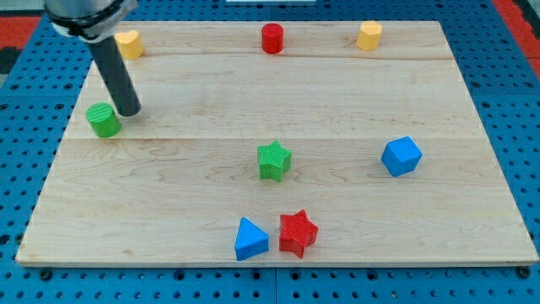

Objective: Place the blue cube diagonal to the green star

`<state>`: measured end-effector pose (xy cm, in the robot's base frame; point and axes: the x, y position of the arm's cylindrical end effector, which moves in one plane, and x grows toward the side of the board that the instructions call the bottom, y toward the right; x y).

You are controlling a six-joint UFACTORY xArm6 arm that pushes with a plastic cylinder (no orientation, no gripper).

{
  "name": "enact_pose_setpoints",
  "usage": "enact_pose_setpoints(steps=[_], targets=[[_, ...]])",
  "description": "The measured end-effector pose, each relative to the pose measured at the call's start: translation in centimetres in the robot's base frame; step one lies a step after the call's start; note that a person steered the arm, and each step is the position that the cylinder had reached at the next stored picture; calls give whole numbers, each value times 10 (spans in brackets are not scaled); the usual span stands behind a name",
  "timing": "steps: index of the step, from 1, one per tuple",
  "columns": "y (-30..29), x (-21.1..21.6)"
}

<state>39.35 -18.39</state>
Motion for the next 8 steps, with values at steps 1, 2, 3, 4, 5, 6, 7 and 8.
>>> enact_pose_setpoints(steps=[1, 2, 3, 4, 5, 6, 7, 8], targets=[[86, 0], [193, 0], [229, 6], [345, 14], [368, 79], [373, 147], [394, 160], [346, 179]])
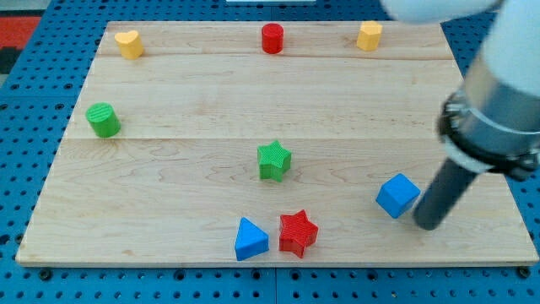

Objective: Place the blue cube diagonal to the green star

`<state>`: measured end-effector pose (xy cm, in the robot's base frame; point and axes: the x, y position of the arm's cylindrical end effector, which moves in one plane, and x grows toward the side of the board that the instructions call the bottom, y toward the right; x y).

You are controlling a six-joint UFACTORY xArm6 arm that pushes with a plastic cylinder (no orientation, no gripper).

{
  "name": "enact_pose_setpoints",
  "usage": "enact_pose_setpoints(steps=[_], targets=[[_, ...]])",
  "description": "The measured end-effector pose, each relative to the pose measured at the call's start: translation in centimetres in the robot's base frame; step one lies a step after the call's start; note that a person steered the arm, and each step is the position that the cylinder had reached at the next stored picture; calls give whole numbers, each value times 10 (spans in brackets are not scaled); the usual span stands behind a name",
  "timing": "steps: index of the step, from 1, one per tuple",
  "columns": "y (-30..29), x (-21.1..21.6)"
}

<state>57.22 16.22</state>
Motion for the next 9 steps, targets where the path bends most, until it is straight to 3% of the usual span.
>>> enact_pose_setpoints(steps=[2, 4, 6, 8, 9], targets=[[5, -39], [-31, -22], [59, -92], [22, -18], [-11, -51]])
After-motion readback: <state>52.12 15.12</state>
